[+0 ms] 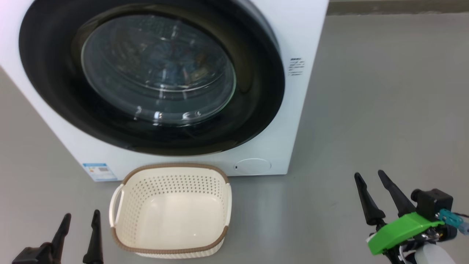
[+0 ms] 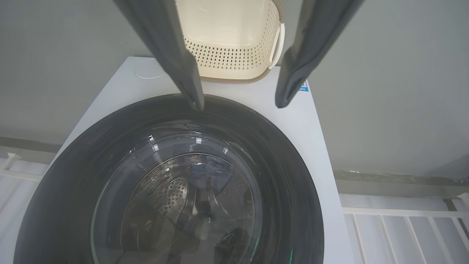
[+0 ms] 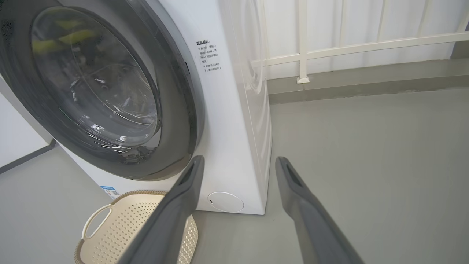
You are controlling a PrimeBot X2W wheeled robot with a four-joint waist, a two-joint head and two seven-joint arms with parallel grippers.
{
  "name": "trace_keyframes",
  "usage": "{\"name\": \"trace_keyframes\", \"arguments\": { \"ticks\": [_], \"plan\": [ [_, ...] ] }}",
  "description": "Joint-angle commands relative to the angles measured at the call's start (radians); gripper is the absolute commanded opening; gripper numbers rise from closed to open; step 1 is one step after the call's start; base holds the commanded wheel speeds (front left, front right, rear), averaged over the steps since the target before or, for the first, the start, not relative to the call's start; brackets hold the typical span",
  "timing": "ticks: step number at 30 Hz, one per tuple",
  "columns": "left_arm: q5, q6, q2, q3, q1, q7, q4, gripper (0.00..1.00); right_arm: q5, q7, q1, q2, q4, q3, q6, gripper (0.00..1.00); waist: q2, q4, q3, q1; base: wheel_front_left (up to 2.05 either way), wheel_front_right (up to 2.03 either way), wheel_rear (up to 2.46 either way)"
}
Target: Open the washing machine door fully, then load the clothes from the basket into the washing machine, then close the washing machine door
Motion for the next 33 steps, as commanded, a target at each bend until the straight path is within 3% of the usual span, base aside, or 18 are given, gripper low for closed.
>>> {"name": "trace_keyframes", "arguments": {
  "ticks": [1, 33],
  "plan": [
    [0.008, -0.002, 0.028, 0.04, -0.014, -0.006, -0.02, 1.0, 0.008, -0.005, 0.007, -0.016, -0.03, 0.014, -0.006, 1.0, 0.0, -0.022, -0.02, 0.0, 0.0, 0.0, 0.0],
    [0.033, -0.002, 0.025, 0.076, 0.01, -0.006, -0.035, 1.0, -0.006, -0.005, 0.072, -0.006, -0.063, -0.019, -0.006, 1.0, 0.0, -0.051, -0.022, 0.0, 0.0, 0.0, 0.0]
  ]
}}
